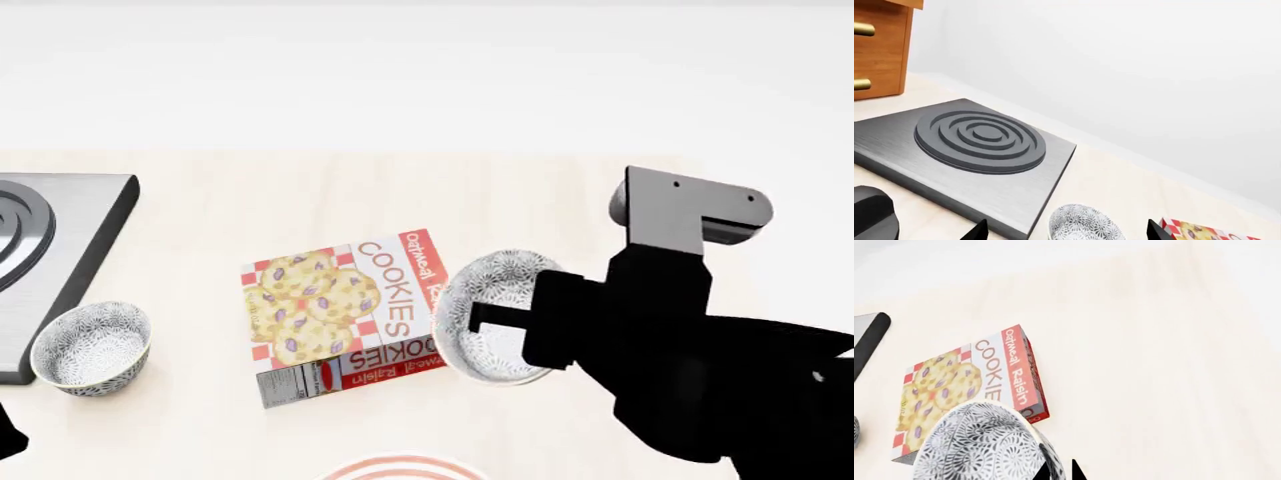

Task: Pick the akita bowl next to the plate and place it on the plate.

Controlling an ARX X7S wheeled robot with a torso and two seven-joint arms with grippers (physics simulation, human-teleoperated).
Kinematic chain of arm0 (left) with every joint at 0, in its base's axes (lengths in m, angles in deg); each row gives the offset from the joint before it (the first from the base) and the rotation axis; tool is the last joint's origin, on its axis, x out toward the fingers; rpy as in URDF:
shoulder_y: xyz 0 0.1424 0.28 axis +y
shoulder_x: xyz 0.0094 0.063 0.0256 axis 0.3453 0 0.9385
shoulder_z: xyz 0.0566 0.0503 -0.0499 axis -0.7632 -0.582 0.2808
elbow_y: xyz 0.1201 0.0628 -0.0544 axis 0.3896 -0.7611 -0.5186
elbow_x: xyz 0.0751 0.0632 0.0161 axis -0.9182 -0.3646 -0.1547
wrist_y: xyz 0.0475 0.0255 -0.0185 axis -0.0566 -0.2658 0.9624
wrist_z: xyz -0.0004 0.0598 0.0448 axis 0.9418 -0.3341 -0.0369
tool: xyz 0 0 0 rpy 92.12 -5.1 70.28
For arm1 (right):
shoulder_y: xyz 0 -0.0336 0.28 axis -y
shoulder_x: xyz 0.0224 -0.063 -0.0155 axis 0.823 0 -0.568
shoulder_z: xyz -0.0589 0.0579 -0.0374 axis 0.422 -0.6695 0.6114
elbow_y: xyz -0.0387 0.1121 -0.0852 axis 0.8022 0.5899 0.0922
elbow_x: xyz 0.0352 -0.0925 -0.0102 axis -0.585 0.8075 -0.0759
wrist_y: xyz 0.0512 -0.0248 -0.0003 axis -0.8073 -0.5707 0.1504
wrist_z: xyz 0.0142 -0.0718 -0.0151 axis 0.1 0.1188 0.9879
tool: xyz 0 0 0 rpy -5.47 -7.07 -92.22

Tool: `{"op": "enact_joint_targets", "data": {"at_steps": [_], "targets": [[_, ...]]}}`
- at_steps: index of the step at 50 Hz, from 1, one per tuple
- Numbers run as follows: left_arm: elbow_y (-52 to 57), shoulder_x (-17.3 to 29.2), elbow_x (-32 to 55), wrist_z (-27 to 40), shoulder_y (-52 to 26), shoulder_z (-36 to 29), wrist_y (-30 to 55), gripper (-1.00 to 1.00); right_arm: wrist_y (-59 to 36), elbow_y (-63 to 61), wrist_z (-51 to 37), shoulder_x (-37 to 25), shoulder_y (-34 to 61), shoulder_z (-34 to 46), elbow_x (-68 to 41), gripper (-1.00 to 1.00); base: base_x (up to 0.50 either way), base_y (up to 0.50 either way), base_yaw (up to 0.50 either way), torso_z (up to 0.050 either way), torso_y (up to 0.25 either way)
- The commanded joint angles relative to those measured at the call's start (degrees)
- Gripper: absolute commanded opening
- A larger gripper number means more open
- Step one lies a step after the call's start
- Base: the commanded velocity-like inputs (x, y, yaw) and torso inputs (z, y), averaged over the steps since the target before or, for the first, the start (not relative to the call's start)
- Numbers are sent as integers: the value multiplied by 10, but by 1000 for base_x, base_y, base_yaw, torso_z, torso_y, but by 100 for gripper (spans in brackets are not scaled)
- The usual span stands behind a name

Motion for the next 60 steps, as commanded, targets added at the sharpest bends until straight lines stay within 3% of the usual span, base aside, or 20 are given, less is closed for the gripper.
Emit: {"op": "enact_joint_targets", "data": {"at_steps": [1, 10, 16, 31, 60], "targets": [[-3, 1, 1, 0, 0, -1, -3, 100, -12, 8, -214, -38, -6, 15, -306, -100, 0, 0, 0, 0, 10], [-4, 1, 2, 1, 1, -2, -6, 100, -3, 30, -288, -60, -23, 52, -455, -100, 0, 0, 0, 0, 0], [-10, 1, 0, -1, 0, -4, -11, 100, 5, 20, -280, -68, -39, 71, -488, -100, 0, 0, 0, 0, 0], [-16, 2, 0, -2, 0, -6, -17, 100, 36, 16, -236, -65, -61, 84, -497, -100, 0, 0, 0, 0, 1], [-19, 6, 4, 1, -2, -9, -19, 100, 91, 25, -58, -59, -120, 116, -375, -100, 0, 0, 0, 0, 0]]}}
